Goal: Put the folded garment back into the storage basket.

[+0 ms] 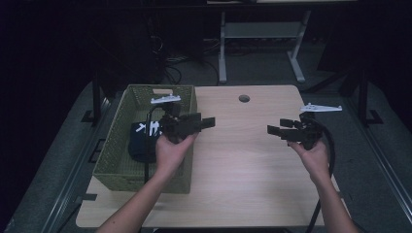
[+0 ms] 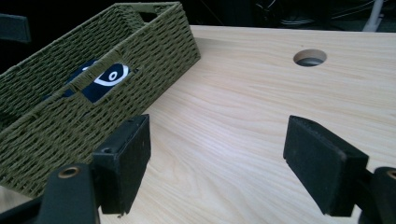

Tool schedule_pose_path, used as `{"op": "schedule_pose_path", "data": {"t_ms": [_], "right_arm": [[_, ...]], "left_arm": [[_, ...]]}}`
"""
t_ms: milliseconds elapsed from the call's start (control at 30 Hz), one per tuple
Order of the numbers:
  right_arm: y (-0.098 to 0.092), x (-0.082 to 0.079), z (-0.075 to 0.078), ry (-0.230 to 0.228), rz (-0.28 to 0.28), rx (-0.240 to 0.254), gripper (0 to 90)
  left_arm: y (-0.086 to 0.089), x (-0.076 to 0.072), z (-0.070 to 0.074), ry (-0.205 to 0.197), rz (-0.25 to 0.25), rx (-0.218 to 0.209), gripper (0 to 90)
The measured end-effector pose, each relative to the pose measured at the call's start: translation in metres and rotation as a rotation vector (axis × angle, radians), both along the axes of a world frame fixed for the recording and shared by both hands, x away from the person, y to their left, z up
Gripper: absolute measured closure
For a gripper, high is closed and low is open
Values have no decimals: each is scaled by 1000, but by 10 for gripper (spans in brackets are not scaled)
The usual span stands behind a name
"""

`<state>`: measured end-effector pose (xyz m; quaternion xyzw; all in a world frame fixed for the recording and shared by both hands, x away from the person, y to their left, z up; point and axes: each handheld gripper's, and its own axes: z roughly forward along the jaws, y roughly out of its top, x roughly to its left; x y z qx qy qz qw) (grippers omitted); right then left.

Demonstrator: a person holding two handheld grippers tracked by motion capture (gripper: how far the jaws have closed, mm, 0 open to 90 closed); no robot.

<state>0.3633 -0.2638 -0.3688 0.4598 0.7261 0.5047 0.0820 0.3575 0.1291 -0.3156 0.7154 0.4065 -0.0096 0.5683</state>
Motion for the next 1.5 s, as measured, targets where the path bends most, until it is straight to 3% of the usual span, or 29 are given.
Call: {"op": "schedule_pose_path", "data": {"t_ms": [400,500,767,1133,1500], "right_arm": [[-29,-10,-14,25,-43,-6,226],[-36,-13,-17,28,-55,-8,226],[-54,-22,-27,42,-89,-13,226],[-72,-31,-43,63,-121,-2,227],[-85,-42,-56,80,-139,-21,227]], "left_arm": [[-32,-5,-9,-1,-58,12,224],[-40,-7,-12,19,-85,-18,222],[-63,-17,-18,0,-124,9,221],[-83,-21,-33,3,-141,9,218],[-95,-27,-51,14,-152,20,218]]}}
